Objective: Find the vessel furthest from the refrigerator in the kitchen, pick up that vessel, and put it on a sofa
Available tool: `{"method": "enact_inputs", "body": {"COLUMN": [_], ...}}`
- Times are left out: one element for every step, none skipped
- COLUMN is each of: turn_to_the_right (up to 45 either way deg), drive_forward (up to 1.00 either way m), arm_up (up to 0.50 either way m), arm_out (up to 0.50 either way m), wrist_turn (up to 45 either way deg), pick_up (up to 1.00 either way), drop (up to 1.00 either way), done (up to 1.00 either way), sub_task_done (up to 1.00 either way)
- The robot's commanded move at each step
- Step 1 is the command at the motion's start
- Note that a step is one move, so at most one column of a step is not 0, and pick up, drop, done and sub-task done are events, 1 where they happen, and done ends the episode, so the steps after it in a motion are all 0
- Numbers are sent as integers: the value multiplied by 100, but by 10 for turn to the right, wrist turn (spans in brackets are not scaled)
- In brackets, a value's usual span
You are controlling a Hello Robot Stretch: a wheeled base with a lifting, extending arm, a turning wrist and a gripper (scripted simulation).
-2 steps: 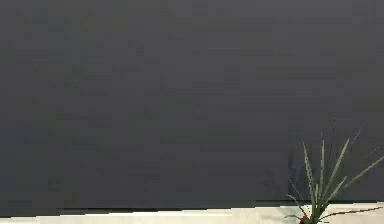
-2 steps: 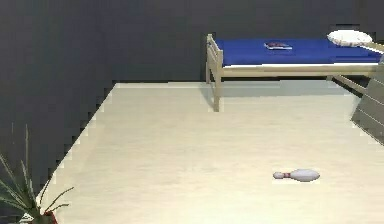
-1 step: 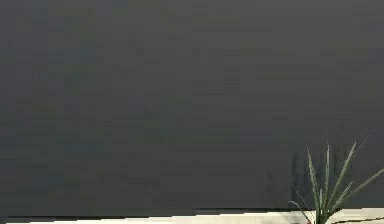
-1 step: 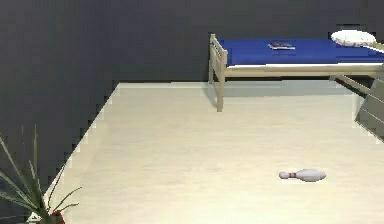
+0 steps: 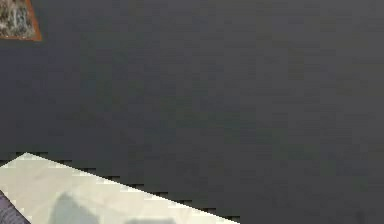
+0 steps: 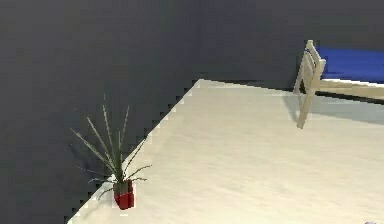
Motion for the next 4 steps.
{"method": "enact_inputs", "body": {"turn_to_the_right": [0,-450,-210,0], "drive_forward": [75,0,0,75], "arm_up": [0,0,0,0], "arm_out": [0,0,0,0], "wrist_turn": [0,0,0,0], "pick_up": [0,0,0,0], "drop": [0,0,0,0], "done": [0,0,0,0], "sub_task_done": [0,0,0,0]}}
